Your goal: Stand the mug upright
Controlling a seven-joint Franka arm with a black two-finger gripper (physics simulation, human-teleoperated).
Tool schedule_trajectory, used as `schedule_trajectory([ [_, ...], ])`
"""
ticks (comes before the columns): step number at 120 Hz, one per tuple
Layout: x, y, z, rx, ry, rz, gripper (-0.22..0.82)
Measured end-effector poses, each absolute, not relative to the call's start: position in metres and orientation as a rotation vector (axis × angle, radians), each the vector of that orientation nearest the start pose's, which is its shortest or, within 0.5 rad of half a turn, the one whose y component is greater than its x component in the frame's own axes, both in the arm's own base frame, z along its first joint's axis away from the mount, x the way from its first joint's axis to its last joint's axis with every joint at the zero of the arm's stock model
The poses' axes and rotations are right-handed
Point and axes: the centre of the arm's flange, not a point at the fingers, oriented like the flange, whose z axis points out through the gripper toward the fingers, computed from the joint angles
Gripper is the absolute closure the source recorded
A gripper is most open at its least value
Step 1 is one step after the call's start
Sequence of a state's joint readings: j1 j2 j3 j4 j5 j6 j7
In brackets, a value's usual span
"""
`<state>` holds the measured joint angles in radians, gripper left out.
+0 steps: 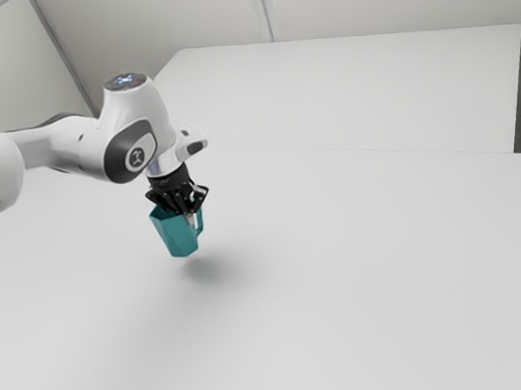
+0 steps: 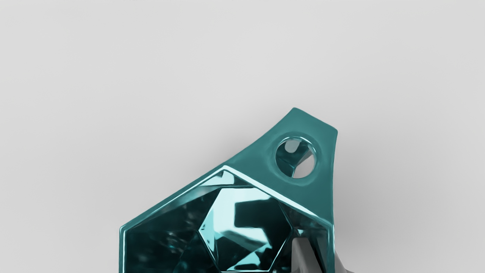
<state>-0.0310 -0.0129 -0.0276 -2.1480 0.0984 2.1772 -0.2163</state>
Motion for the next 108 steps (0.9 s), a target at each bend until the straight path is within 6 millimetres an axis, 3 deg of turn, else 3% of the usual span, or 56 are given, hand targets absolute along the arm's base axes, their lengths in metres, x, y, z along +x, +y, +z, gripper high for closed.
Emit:
schedule_trajectory([
  [22,0.544,-0.036,0.383,-3.068,-0.115,-0.062,0.79],
  [49,0.54,-0.067,0.364,-3.078,-0.009,-0.067,0.79],
  [76,0.537,-0.057,0.354,-3.083,-0.028,-0.073,0.79],
  [95,0.536,-0.058,0.363,-3.084,-0.016,-0.096,0.43],
  [108,0.533,-0.06,0.384,-3.085,-0.005,-0.145,0.26],
])
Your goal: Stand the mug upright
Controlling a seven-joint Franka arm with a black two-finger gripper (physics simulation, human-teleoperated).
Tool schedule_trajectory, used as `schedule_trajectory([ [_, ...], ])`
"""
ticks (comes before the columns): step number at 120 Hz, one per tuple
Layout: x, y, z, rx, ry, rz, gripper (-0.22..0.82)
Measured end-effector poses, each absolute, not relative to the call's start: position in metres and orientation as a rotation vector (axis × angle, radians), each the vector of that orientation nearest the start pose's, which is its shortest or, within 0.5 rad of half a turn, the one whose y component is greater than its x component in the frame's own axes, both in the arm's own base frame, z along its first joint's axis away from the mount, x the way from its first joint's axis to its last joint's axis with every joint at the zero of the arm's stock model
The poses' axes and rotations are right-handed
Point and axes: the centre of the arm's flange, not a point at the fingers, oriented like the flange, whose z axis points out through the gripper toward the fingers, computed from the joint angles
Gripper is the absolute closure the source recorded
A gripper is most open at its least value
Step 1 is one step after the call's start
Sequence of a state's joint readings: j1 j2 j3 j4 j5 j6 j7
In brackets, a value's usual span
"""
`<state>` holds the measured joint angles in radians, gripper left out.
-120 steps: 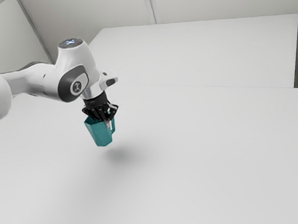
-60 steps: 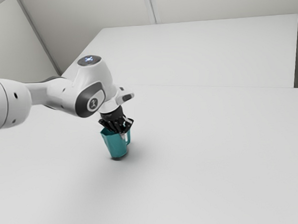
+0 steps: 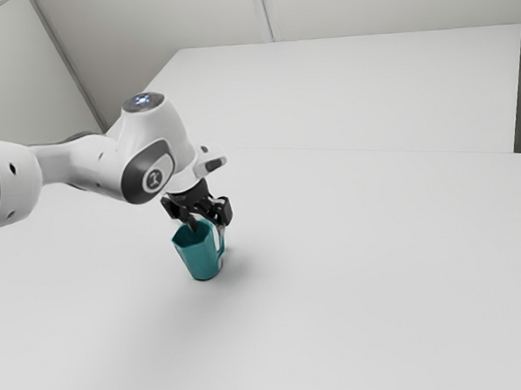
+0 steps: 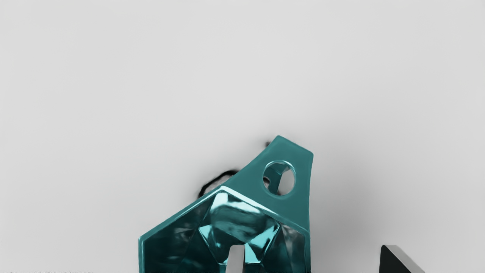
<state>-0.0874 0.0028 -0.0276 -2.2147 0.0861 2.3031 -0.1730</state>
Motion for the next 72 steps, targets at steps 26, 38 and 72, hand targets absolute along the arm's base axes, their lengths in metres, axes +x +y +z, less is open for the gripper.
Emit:
schedule_trajectory([
  [26,0.528,-0.061,0.427,-3.082,0.004,-0.224,0.09],
  [38,0.535,-0.061,0.453,-3.08,0.004,-0.287,0.06],
  [72,0.555,-0.063,0.542,-3.062,0.004,-0.373,0.02],
])
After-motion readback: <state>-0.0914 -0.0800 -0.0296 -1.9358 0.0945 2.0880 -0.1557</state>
